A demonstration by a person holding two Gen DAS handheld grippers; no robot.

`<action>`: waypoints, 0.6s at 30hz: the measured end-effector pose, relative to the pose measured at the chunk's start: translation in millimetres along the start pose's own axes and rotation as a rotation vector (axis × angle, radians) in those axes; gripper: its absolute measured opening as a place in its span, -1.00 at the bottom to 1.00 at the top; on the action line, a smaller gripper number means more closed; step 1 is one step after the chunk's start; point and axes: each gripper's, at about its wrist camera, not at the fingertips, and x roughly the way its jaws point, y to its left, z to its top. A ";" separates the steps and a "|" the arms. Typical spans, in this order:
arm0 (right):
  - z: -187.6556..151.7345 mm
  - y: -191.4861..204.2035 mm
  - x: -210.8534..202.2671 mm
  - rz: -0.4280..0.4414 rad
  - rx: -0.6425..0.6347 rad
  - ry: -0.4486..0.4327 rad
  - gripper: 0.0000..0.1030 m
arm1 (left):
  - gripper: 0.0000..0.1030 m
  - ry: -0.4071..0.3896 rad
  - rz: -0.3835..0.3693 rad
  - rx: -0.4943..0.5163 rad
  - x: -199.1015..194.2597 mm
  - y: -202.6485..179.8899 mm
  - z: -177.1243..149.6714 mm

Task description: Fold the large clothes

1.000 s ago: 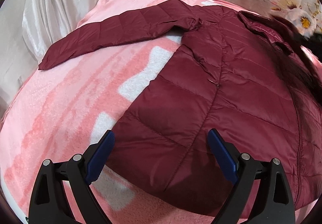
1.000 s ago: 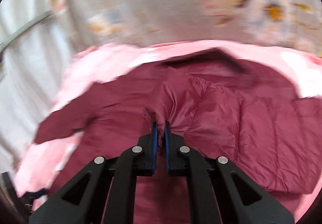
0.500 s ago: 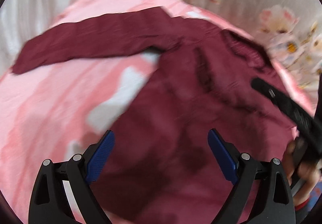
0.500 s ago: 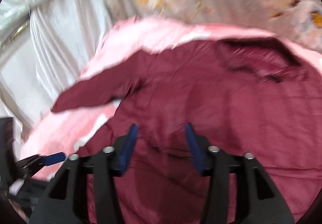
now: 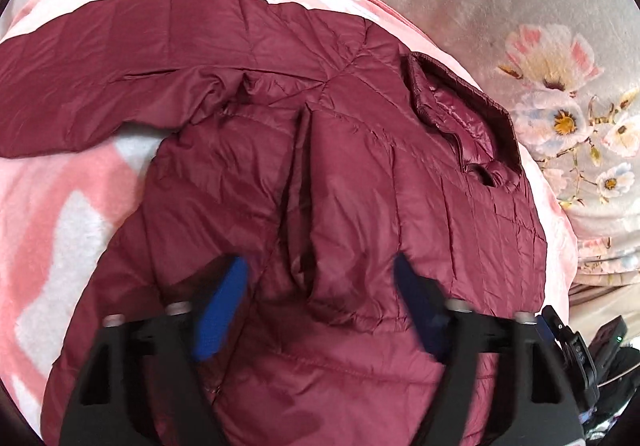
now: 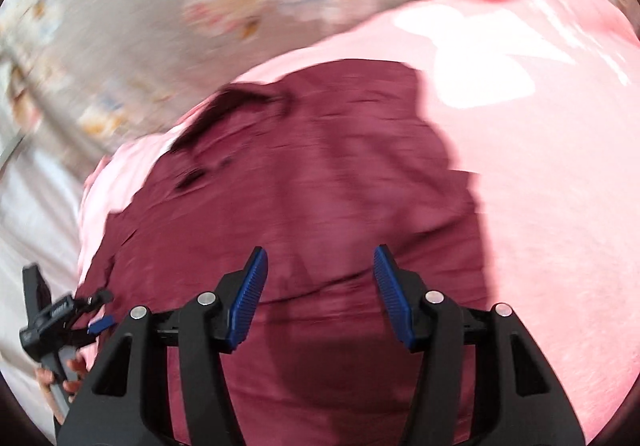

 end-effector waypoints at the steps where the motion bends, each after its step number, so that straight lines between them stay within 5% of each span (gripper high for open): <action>1: 2.1 -8.5 2.2 0.008 0.032 0.004 0.07 | -0.20 0.005 0.006 0.017 2.5 -2.8 2.0; 2: 3.3 -13.6 7.3 0.018 0.060 0.008 0.07 | -0.61 0.010 0.016 0.037 4.5 -5.2 3.4; 5: 12.2 -28.9 17.2 0.047 0.132 0.006 0.05 | -0.95 -0.001 0.064 0.107 4.8 -15.5 6.6; 8: 21.8 -38.6 24.6 0.064 0.203 -0.012 -0.12 | -0.99 -0.077 0.106 0.168 -8.2 -26.6 10.1; 10: 29.7 -42.1 25.3 0.077 0.230 -0.028 -0.80 | -0.99 -0.137 0.126 0.212 -20.2 -34.5 14.2; 11: 33.1 -42.7 20.8 0.084 0.234 -0.046 -0.88 | -0.99 -0.157 0.139 0.233 -23.9 -37.2 16.7; 15: 37.4 -29.0 -11.3 0.064 0.160 -0.160 -0.96 | -0.99 -0.142 0.158 0.239 -17.5 -28.6 21.6; 18: 25.3 -13.8 -2.3 -0.130 0.016 -0.133 -0.97 | -0.98 -0.081 0.183 0.237 8.1 -17.6 11.8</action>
